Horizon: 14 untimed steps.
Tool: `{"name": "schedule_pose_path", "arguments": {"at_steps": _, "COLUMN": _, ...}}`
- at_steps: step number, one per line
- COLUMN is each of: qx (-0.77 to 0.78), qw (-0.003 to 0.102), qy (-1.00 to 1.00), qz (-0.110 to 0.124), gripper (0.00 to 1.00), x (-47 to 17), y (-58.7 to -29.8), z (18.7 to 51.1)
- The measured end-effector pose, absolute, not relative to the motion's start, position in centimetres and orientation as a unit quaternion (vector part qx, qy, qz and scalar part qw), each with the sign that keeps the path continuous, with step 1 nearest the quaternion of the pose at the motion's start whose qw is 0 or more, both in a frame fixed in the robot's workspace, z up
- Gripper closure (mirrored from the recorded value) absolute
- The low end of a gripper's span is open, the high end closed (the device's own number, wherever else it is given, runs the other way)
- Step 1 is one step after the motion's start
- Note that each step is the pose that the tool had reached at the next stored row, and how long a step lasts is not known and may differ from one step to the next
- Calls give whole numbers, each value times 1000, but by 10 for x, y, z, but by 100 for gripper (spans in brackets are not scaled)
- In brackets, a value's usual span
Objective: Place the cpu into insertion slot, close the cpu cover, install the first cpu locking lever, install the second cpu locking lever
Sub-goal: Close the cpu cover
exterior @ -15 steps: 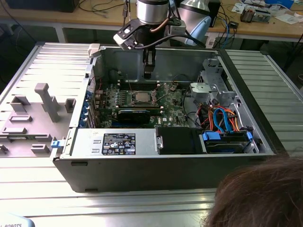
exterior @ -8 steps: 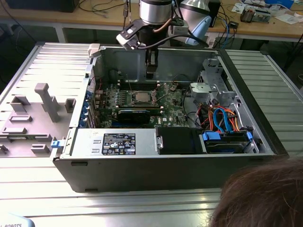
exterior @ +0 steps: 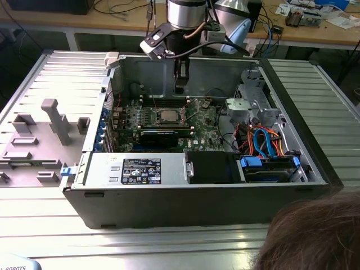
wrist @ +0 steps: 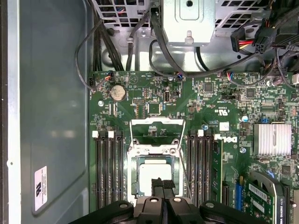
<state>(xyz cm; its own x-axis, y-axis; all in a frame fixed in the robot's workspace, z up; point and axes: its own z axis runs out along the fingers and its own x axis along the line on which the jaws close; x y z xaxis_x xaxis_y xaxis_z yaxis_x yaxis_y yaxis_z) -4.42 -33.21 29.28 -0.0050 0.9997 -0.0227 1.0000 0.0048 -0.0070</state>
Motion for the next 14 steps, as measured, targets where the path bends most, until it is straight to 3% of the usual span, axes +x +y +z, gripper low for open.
{"name": "schedule_pose_path", "arguments": {"at_steps": 14, "qx": 705, "qw": 6, "qy": 709, "qz": -10, "gripper": 89, "x": -39, "y": -332, "z": 293}}
